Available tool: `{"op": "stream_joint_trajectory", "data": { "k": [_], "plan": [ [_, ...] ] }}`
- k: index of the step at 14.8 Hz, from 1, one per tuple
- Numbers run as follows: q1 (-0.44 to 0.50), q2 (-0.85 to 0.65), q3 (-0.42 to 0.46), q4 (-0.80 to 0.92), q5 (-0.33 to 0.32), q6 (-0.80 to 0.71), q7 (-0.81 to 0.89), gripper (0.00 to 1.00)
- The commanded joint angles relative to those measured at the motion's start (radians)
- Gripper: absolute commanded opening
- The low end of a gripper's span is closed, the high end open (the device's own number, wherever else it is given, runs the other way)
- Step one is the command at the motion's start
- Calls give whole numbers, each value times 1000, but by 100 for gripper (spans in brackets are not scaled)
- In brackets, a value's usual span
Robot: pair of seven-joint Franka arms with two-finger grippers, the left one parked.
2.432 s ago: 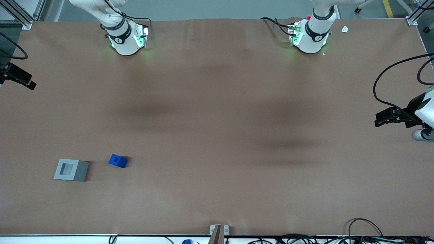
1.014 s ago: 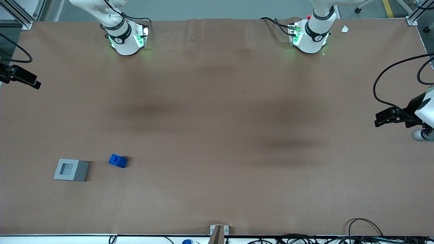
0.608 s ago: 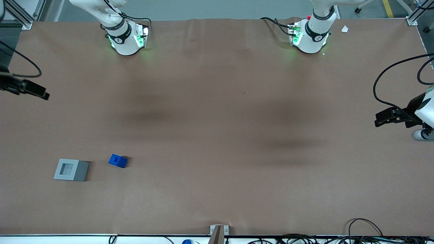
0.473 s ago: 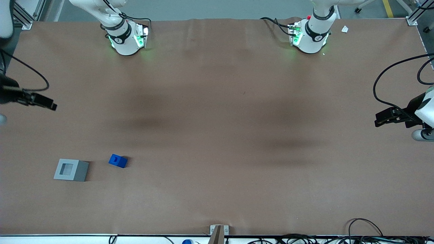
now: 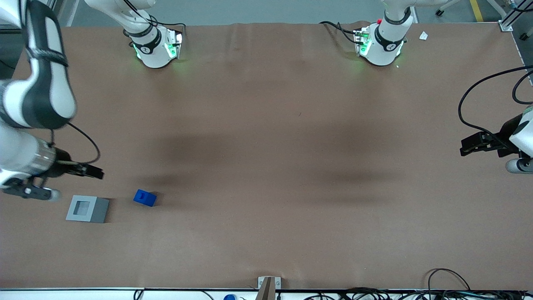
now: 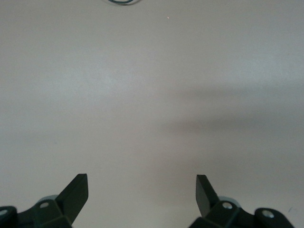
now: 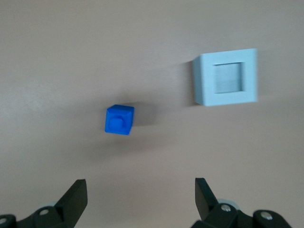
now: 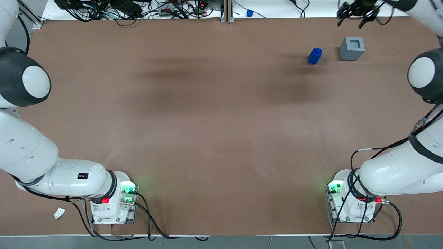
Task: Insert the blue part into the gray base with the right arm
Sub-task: 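Reach the open right gripper down to the blue block, then close the right gripper on the blue block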
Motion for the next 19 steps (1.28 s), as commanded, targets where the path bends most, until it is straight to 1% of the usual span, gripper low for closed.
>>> {"op": "stream_joint_trajectory", "data": {
  "k": [1, 4, 6, 7, 9, 10, 17, 19],
  "plan": [
    [46, 53, 0, -28, 6, 57, 70, 100],
    [69, 143, 0, -17, 9, 82, 113, 100],
    [74, 186, 0, -17, 11, 138, 153, 100],
    [68, 206, 1, -14, 23, 161, 179, 100],
    [74, 243, 0, 4, 93, 192, 234, 100],
    [74, 257, 0, 23, 103, 192, 248, 100],
    [79, 278, -2, 30, 91, 232, 246, 100],
    [77, 292, -2, 26, 91, 269, 246, 100]
  ]
}}
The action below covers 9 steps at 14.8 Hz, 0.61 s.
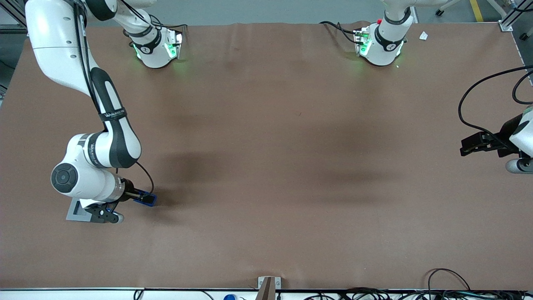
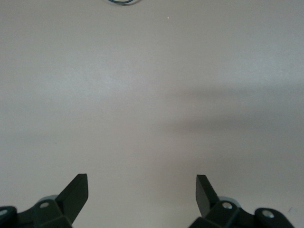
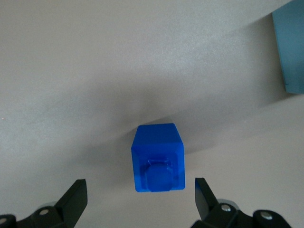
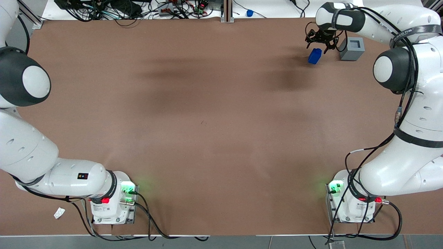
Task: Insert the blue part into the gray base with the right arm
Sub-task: 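Close the right gripper on the blue block, then lift the blue block and carry it over the gray base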
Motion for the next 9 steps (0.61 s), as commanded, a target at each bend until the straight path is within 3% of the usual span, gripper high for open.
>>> {"op": "stream_joint_trajectory", "data": {
  "k": [1, 5, 6, 9],
  "plan": [
    [4, 20, -3, 3, 13, 32, 13, 100],
    [3, 35, -5, 3, -21, 32, 13, 96],
    [1, 34, -5, 2, -21, 32, 13, 91],
    [-9, 34, -5, 0, -21, 25, 11, 61]
  ]
}}
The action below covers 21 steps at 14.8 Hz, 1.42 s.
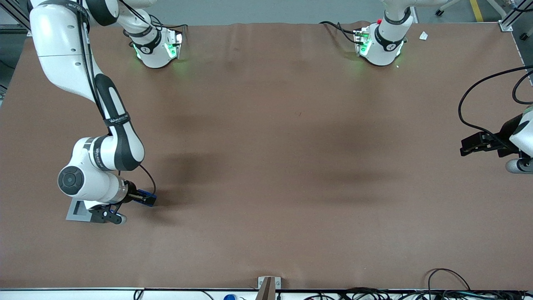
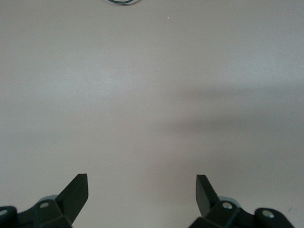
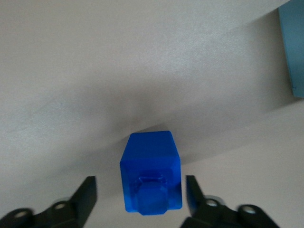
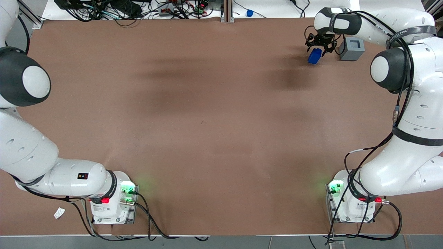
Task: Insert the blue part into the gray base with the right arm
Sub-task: 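Lift the blue block and carry it over the gray base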
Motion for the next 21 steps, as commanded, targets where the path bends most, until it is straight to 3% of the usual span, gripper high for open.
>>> {"op": "stream_joint_trajectory", "data": {
  "k": [1, 3, 4, 7, 9, 12, 17, 21],
  "plan": [
    [-9, 0, 2, -4, -15, -2, 9, 49],
    [-7, 0, 2, -10, -15, 0, 9, 13],
    [-7, 0, 2, -10, -15, -3, 9, 2],
    [-10, -11, -4, 7, -33, -37, -27, 0],
    [-17, -40, -19, 107, -117, -235, -96, 0],
    [-47, -50, -19, 200, -132, -406, -216, 0],
    [-142, -49, -18, 206, -136, -376, -455, 0],
    [-202, -46, -16, 238, -127, -350, -478, 0]
  ]
}}
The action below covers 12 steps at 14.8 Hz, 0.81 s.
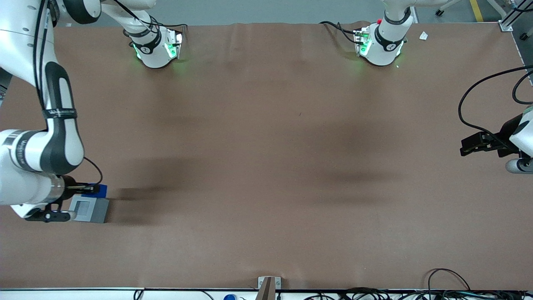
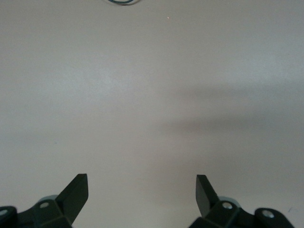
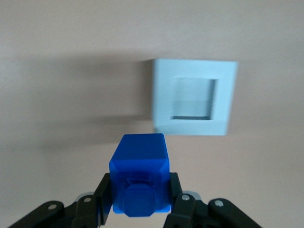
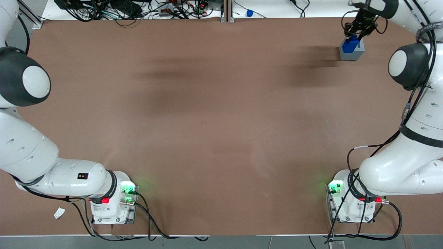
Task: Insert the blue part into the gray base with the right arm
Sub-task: 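Lift the blue block and carry it over the gray base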
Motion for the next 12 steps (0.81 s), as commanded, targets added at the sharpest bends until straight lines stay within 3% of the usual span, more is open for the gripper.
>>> {"op": "stream_joint_trajectory", "data": {
  "k": [1, 12],
  "plan": [
    [-35, 2, 16, 38, 7, 10, -5, 0],
    [-86, 48, 17, 38, 25, 162, -8, 0]
  ]
}}
